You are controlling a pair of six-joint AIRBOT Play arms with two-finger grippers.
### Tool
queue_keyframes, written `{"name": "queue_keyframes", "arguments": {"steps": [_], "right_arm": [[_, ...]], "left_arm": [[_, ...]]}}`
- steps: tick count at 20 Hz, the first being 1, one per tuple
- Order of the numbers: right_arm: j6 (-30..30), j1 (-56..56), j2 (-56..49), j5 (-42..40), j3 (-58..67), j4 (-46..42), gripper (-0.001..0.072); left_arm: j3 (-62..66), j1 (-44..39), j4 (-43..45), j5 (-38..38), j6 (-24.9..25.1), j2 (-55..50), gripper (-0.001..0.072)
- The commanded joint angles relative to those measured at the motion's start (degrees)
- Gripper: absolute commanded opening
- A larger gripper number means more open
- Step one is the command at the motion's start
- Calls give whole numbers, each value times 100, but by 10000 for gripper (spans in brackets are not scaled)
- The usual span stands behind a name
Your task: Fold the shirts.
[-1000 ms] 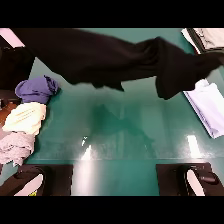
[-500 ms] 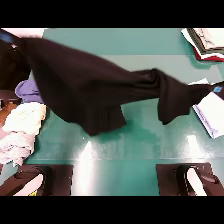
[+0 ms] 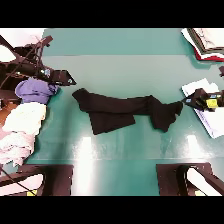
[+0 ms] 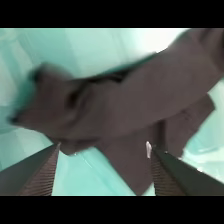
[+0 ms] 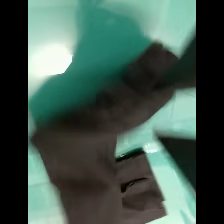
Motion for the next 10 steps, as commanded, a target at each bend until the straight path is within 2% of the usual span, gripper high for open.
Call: {"name": "queue_keyframes", "arguments": {"steps": [1,3,5,7,10], "right_arm": [[-103,-103,-446,-105,452,2,384],[-107,-120,-487,22,846,2,379],[-107,-85,-411,-4,1056,7,379],[-107,48,-260,-98,1095,-2,379],[-105,269,-68,-282,1095,-35,379]], "left_arm": [[55,358,-11,79,-96,-273,641],[22,754,-15,-452,-79,-260,641],[-455,872,-55,-597,-50,-258,641],[-1346,815,-664,-413,260,-260,640],[-2559,452,-1172,452,723,-260,640]]}}
